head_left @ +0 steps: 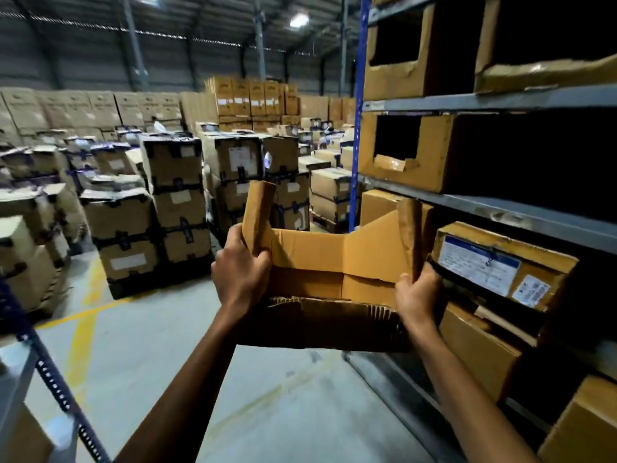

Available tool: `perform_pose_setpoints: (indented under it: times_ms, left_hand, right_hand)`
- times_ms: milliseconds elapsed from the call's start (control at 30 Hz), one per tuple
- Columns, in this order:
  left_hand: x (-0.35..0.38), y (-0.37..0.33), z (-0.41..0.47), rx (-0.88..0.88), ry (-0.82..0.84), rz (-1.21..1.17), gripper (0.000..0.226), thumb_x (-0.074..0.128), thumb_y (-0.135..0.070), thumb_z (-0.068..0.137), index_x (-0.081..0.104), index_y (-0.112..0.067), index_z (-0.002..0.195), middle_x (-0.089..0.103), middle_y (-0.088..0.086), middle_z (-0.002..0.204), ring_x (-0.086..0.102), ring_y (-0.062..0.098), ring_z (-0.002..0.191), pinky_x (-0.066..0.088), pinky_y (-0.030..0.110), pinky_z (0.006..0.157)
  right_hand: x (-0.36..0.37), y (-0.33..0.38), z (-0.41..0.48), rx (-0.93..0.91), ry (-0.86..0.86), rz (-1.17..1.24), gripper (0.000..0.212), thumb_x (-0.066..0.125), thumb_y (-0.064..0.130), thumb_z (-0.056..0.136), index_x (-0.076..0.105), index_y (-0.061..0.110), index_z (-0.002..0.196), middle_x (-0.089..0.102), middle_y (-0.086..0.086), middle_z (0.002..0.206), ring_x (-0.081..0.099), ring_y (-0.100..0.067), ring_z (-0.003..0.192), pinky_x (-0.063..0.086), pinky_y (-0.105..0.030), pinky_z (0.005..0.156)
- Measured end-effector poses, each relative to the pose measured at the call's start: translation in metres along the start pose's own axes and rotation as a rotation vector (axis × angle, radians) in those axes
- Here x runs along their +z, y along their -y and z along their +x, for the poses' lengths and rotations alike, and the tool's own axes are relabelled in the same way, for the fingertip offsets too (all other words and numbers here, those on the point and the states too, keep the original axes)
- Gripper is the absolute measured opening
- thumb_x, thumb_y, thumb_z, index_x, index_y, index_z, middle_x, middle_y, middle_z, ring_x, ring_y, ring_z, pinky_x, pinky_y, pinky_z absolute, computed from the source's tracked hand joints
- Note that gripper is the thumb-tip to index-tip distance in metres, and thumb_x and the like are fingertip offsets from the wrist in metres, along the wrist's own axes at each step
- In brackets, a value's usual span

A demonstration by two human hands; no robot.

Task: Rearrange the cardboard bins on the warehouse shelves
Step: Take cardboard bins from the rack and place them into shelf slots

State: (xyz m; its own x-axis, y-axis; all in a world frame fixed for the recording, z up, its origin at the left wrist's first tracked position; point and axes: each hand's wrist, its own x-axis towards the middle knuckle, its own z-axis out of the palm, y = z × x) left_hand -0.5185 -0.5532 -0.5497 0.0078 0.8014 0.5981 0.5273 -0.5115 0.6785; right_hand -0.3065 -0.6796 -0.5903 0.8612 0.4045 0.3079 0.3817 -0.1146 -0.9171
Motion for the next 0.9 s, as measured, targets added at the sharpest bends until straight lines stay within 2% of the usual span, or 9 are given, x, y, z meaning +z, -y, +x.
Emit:
perform_pose_setpoints:
  times_ms: [100,200,267,333,400,600,667,800,900]
  left_hand:
    - [-0.022,-0.016,0.022,0.066,-0.072,-0.045,0.051,0.069,-0.011,0.080,0.052,-0.008,0.129,0.067,0.014,0.101,0.064,0.034,0.091,0.038,0.029,0.069]
    - [-0.040,-0.030,0.037,0.091,-0.106,-0.098,0.051,0.069,-0.013,0.079,0.055,-0.012,0.127,0.069,0.012,0.102,0.064,0.032,0.091,0.037,0.029,0.069]
    - [-0.047,-0.039,0.045,0.111,-0.129,-0.153,0.049,0.067,-0.023,0.076,0.057,-0.015,0.123,0.069,0.011,0.099,0.064,0.033,0.091,0.041,0.031,0.069]
    - [-0.049,-0.046,0.052,0.138,-0.146,-0.190,0.053,0.059,-0.033,0.067,0.059,-0.017,0.117,0.070,0.010,0.094,0.065,0.035,0.089,0.045,0.035,0.070]
    - [-0.048,-0.055,0.057,0.170,-0.134,-0.229,0.055,0.057,-0.034,0.064,0.060,-0.016,0.115,0.070,0.011,0.094,0.065,0.036,0.088,0.047,0.036,0.069]
    - [-0.039,-0.084,0.045,0.226,-0.090,-0.296,0.065,0.054,-0.035,0.062,0.059,-0.009,0.120,0.067,0.021,0.104,0.062,0.041,0.098,0.046,0.043,0.077]
    - [-0.035,-0.093,0.042,0.232,-0.070,-0.333,0.063,0.055,-0.036,0.060,0.060,-0.010,0.117,0.068,0.019,0.102,0.063,0.041,0.096,0.048,0.045,0.077]
    - [-0.032,-0.114,0.036,0.258,-0.037,-0.408,0.064,0.057,-0.037,0.060,0.061,-0.010,0.118,0.069,0.016,0.104,0.064,0.039,0.099,0.048,0.044,0.078]
    - [-0.028,-0.134,0.030,0.316,-0.001,-0.489,0.061,0.059,-0.041,0.061,0.061,-0.011,0.115,0.070,0.016,0.103,0.065,0.038,0.100,0.052,0.046,0.081]
  right_hand:
    - [0.003,0.030,0.007,-0.046,-0.056,0.073,0.028,0.049,0.002,0.096,0.052,-0.003,0.124,0.062,-0.019,0.114,0.063,-0.030,0.102,0.040,-0.008,0.058]
    - [0.000,0.054,0.007,-0.080,-0.125,0.075,0.024,0.050,0.008,0.098,0.053,-0.002,0.119,0.058,-0.010,0.098,0.058,-0.018,0.086,0.036,-0.007,0.052]
    - [-0.005,0.066,0.007,-0.123,-0.173,0.070,0.023,0.051,0.012,0.098,0.054,0.001,0.117,0.056,-0.008,0.096,0.061,-0.023,0.088,0.045,-0.018,0.060]
    - [-0.011,0.074,0.007,-0.148,-0.220,0.069,0.022,0.053,0.015,0.097,0.054,0.002,0.115,0.061,-0.014,0.100,0.063,-0.031,0.094,0.054,-0.037,0.073]
    - [-0.021,0.082,0.006,-0.153,-0.265,0.051,0.021,0.054,0.016,0.097,0.054,0.003,0.113,0.063,-0.017,0.105,0.063,-0.033,0.097,0.055,-0.048,0.079]
    - [-0.066,0.098,-0.001,-0.171,-0.391,-0.014,0.025,0.056,0.018,0.096,0.059,0.008,0.118,0.066,-0.011,0.110,0.063,-0.029,0.101,0.048,-0.032,0.073]
    - [-0.085,0.103,-0.006,-0.159,-0.435,-0.068,0.025,0.057,0.020,0.096,0.060,0.009,0.119,0.067,-0.009,0.111,0.063,-0.027,0.103,0.041,-0.026,0.071]
    - [-0.124,0.114,-0.018,-0.177,-0.521,-0.105,0.024,0.058,0.018,0.095,0.061,0.009,0.117,0.067,-0.011,0.116,0.063,-0.028,0.109,0.040,-0.023,0.075]
    - [-0.155,0.118,-0.028,-0.168,-0.589,-0.152,0.023,0.058,0.017,0.096,0.061,0.008,0.116,0.066,-0.010,0.118,0.062,-0.028,0.110,0.034,-0.014,0.070]
